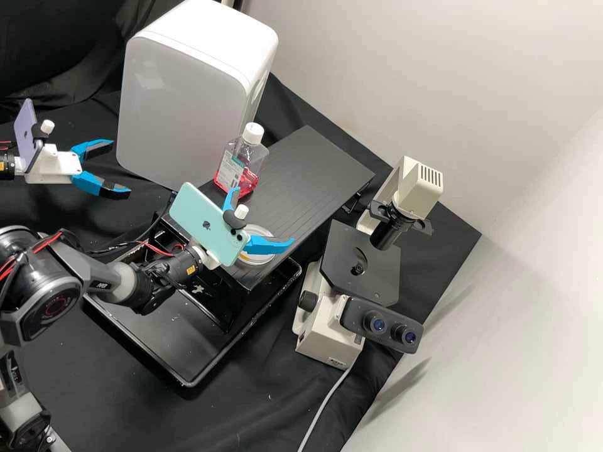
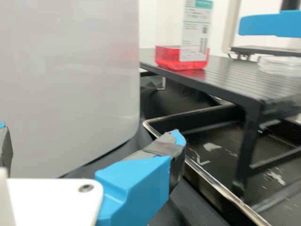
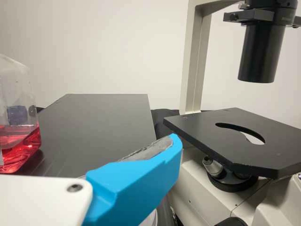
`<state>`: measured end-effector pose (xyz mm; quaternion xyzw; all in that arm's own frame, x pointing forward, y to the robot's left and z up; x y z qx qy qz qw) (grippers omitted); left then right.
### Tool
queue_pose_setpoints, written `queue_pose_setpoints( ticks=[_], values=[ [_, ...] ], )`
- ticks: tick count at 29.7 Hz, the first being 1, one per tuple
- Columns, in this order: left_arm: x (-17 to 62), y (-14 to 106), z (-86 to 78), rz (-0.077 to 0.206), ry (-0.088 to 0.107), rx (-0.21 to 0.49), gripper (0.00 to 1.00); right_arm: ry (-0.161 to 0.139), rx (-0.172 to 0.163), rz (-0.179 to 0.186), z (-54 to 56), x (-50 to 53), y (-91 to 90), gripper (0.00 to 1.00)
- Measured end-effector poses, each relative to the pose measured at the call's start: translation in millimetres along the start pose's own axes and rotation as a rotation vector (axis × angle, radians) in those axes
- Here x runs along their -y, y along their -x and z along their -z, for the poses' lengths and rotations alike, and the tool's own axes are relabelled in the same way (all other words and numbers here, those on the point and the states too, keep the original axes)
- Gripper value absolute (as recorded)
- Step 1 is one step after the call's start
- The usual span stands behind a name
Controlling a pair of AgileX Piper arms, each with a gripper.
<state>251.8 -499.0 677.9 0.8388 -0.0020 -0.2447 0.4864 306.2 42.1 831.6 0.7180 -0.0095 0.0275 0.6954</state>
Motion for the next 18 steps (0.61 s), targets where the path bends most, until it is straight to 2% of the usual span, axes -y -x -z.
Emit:
queue_pose_setpoints(
  ticks=[7,12,15,18],
  values=[
    [7.0,13.4,-13.3,0.042,-0.017,0.064,1.00,0.000,0.000,0.000,0.0,0.0,0.0,1.00],
    [15.4,26.7,-23.6,0.088,-0.037,0.114,1.00,0.000,0.000,0.000,0.0,0.0,0.0,1.00],
    [18.1,31.1,-28.0,0.101,-0.062,0.142,1.00,0.000,0.000,0.000,0.0,0.0,0.0,1.00],
    [17.9,35.2,-29.3,0.105,-0.068,0.153,1.00,0.000,0.000,0.000,0.0,0.0,0.0,1.00]
  ],
)
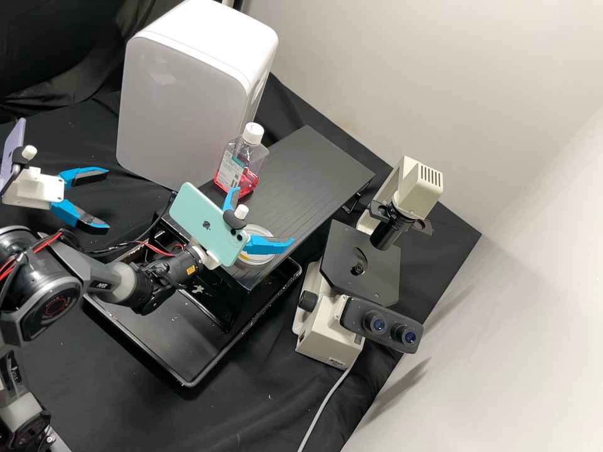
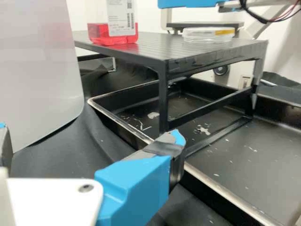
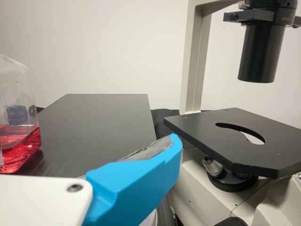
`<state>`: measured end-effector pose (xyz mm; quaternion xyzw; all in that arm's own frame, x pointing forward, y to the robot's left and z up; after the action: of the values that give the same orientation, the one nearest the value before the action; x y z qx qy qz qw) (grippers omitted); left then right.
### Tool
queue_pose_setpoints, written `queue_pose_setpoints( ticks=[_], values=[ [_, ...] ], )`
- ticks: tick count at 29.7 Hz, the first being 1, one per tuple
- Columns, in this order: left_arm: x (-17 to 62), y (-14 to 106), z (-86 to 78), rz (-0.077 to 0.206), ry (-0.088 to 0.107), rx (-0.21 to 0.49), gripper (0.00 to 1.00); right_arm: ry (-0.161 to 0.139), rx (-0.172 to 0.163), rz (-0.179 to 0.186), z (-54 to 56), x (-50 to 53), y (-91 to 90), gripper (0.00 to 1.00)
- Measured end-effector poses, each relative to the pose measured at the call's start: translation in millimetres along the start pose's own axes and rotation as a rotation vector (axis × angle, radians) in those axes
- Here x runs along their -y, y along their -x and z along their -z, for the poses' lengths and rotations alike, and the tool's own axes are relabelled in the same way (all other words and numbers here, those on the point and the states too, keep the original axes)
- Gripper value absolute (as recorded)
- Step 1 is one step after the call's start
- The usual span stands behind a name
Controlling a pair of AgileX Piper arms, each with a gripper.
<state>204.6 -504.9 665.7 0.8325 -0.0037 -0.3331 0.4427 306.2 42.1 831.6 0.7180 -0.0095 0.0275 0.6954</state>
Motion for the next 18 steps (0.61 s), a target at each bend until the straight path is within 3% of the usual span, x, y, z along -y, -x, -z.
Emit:
queue_pose_setpoints(
  ticks=[4,9,13,18],
  values=[
    [-2.6,3.9,-2.5,-0.011,-0.003,0.013,1.00,0.000,0.000,0.000,0.0,0.0,0.0,1.00],
    [0.5,8.9,-7.0,0.005,-0.008,0.033,1.00,0.000,0.000,0.000,0.0,0.0,0.0,1.00],
    [5.2,12.3,-12.8,0.027,-0.038,0.063,1.00,0.000,0.000,0.000,0.0,0.0,0.0,1.00],
    [3.5,14.7,-14.1,0.021,-0.042,0.073,1.00,0.000,0.000,0.000,0.0,0.0,0.0,1.00]
  ],
)
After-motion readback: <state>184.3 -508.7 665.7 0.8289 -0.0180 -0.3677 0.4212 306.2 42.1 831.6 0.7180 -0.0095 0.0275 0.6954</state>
